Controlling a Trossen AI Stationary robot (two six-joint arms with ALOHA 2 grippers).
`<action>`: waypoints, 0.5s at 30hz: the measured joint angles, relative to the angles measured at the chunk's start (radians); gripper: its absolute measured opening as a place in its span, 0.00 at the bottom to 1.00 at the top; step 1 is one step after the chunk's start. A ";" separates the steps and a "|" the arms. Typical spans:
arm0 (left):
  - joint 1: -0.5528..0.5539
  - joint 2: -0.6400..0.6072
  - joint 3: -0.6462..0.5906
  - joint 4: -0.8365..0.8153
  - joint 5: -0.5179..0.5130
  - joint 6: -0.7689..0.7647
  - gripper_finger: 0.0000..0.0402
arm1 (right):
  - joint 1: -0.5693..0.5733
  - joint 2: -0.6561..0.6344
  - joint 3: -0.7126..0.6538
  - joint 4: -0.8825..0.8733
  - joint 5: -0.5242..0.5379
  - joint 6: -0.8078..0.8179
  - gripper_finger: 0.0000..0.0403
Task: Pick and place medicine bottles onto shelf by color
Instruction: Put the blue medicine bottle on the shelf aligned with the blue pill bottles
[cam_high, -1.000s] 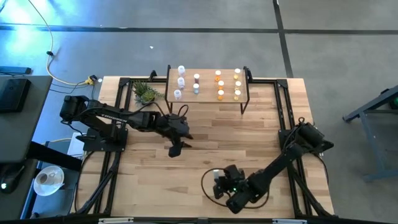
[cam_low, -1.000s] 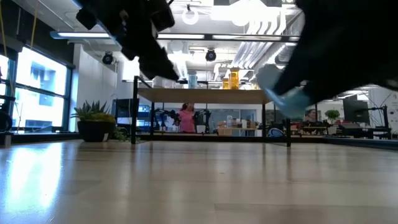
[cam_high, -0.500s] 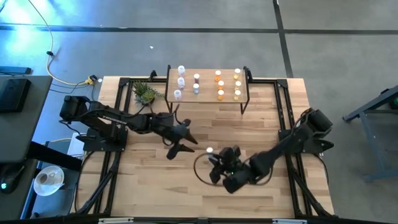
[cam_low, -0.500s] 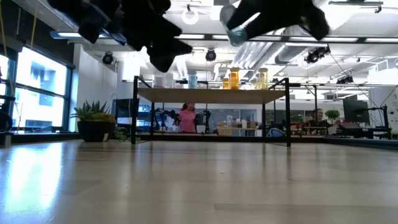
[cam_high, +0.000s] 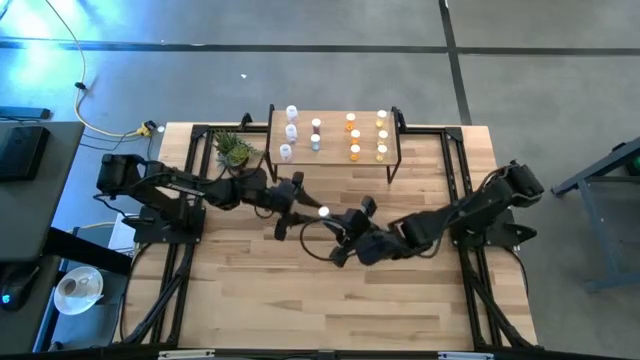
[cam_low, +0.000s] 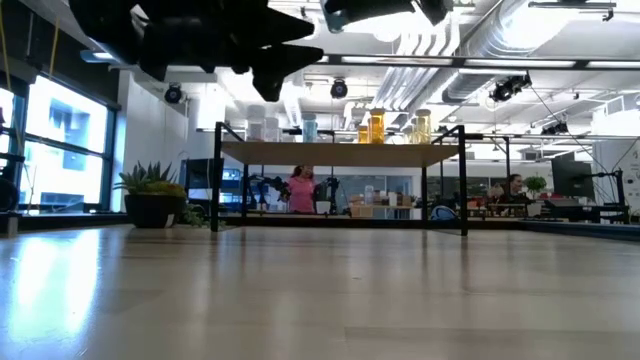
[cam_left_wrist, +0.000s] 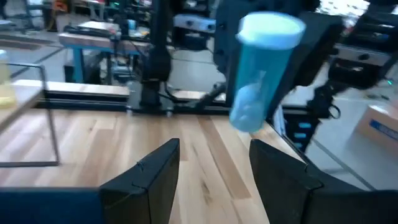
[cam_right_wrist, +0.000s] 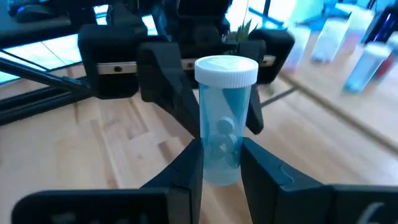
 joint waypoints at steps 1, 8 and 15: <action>0.010 0.000 0.000 0.007 0.000 -0.004 0.46 | -0.009 -0.008 0.000 0.003 -0.002 -0.030 0.18; 0.046 0.000 0.000 0.077 0.081 0.011 0.46 | -0.068 -0.027 0.000 0.003 -0.030 -0.148 0.18; 0.042 0.000 0.000 0.123 0.066 -0.027 0.46 | -0.095 -0.027 0.000 0.018 -0.114 -0.154 0.18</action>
